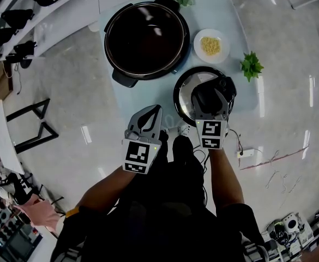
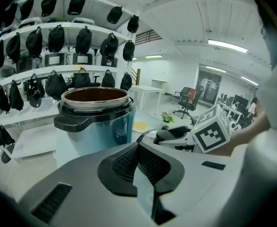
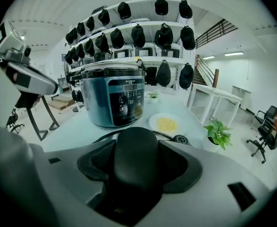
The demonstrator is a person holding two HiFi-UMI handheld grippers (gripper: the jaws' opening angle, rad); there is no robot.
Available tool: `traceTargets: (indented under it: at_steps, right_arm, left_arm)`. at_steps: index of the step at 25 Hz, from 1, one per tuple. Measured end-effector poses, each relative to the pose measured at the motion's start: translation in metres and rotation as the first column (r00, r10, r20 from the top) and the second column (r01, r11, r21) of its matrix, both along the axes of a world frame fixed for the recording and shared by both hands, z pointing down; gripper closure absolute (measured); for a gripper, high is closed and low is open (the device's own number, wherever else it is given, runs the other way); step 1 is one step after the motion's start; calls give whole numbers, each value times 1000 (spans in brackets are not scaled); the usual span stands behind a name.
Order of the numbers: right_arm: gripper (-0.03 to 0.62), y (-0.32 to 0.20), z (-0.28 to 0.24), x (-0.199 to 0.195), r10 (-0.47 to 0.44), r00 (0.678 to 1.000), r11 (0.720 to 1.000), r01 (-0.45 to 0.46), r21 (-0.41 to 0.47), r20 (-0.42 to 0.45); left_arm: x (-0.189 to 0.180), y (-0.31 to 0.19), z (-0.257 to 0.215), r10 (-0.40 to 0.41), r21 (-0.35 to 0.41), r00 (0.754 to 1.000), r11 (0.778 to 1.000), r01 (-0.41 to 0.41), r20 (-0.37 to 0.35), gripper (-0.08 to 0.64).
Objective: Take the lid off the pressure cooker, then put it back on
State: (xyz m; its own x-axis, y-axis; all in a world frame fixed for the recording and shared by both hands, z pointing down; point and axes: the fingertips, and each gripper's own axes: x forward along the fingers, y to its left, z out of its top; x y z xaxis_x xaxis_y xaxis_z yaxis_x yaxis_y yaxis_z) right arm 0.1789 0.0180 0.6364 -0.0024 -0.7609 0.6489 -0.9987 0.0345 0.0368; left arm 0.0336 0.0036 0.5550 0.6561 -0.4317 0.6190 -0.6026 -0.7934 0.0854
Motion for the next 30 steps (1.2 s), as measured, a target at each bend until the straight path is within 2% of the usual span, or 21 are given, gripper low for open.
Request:
traceTargets:
  at_steps: [14, 19, 23, 30]
  right_arm:
    - [302, -4, 16, 0, -18, 1000, 1000, 18, 17, 5]
    - [299, -5, 16, 0, -50, 998, 999, 50, 1, -34]
    - [288, 2, -1, -1, -52, 998, 999, 52, 13, -44]
    - [290, 30, -50, -7, -51, 998, 996, 49, 74, 22]
  left_arm:
    - [6, 3, -4, -17, 7, 1000, 1000, 17, -6, 552]
    - [7, 4, -11, -39, 12, 999, 999, 39, -18, 552]
    - [10, 8, -30, -63, 33, 997, 997, 64, -43, 552]
    - [8, 29, -64, -118, 75, 990, 990, 123, -74, 552]
